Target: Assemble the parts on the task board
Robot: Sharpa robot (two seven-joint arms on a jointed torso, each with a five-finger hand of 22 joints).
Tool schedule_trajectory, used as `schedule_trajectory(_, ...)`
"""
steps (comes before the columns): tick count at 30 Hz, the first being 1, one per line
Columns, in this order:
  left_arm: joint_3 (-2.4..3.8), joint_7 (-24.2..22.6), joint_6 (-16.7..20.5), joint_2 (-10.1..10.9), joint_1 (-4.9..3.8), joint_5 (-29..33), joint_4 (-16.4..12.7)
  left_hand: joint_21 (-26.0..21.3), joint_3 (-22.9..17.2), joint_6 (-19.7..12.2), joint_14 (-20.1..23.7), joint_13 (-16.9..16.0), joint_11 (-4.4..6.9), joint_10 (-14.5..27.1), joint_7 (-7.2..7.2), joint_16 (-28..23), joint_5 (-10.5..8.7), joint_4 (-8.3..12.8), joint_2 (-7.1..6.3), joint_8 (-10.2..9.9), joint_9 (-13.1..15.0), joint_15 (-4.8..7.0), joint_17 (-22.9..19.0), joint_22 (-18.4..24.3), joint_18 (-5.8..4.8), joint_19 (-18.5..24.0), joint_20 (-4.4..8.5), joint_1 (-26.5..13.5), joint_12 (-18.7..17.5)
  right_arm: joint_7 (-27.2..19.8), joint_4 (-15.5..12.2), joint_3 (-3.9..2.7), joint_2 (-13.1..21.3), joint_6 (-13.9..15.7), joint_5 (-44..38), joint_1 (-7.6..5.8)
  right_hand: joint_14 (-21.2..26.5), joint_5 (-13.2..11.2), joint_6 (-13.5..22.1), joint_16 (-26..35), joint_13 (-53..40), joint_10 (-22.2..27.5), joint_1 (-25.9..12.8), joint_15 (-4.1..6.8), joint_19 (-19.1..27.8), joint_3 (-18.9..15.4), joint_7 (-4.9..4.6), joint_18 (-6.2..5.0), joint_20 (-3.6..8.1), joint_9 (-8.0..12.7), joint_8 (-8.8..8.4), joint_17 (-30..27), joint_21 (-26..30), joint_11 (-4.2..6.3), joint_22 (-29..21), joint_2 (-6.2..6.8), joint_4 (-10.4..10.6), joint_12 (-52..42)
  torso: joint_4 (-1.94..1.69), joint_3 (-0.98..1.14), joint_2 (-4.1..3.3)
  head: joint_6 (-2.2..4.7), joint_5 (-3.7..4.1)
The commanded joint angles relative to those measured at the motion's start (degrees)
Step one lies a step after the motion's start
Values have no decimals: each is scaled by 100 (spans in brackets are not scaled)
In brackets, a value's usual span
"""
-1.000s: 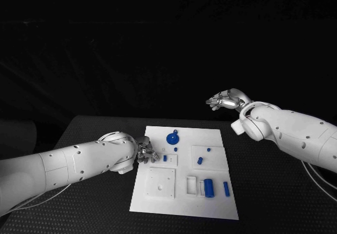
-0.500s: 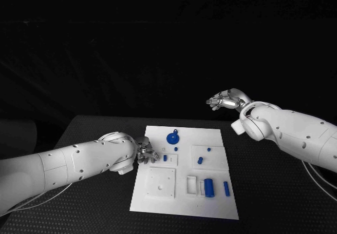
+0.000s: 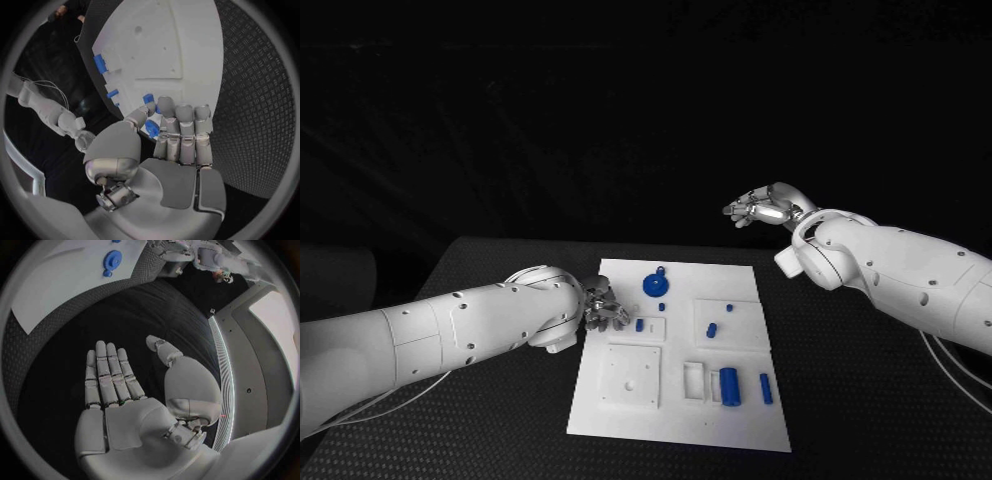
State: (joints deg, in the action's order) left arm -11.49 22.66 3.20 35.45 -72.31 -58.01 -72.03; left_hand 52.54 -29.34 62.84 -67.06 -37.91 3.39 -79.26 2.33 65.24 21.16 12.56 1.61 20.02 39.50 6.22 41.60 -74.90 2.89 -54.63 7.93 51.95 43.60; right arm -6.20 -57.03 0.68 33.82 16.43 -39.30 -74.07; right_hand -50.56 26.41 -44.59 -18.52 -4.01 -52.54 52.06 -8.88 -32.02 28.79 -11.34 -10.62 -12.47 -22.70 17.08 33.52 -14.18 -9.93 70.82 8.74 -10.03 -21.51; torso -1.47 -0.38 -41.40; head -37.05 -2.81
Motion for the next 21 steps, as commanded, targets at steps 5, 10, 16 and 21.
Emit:
schedule_trajectory(5,3,-39,-301,-74,-26,-93,-4,51,-342,116,-62,-52,116,-39,-57,76,584,414,165,57,137,20,30,-124,43,-34,371,22,17,-26,9,1,-17,-85,-3,3,-23,28,33,22,6,-33,2,-17,-8,-13,-108,-81,-41,8,16,10,30,-5,10,-44,4,34,2,3,-1,16,-1)
schedule_trajectory(10,4,-19,-507,-48,-29,-56,-10,57,-349,129,-56,-59,122,-32,-64,80,651,418,153,68,165,17,33,-124,46,-23,371,20,23,-23,11,2,-17,-99,-3,8,-23,28,33,23,7,-32,2,-17,-8,-13,-108,-81,-41,9,16,10,32,-5,12,-45,3,34,3,1,1,13,-8)
schedule_trajectory(16,23,-30,-635,59,-81,125,-17,59,-357,123,-45,-61,122,-19,-64,77,637,418,154,67,179,14,33,-125,47,-10,369,29,20,-25,13,3,-9,-98,-3,27,-23,28,34,24,7,-32,2,-17,-8,-14,-108,-82,-42,10,17,11,34,-5,14,-46,2,35,-1,1,0,5,0)
schedule_trajectory(21,91,-82,-883,84,-168,266,75,60,-364,111,-34,-63,120,-8,-62,74,609,419,153,64,195,11,33,-125,47,5,367,42,19,-26,16,3,-12,-97,-3,40,-23,28,34,24,7,-32,2,-17,-8,-14,-108,-82,-42,11,17,12,35,-5,15,-47,2,35,-4,0,0,1,-8)
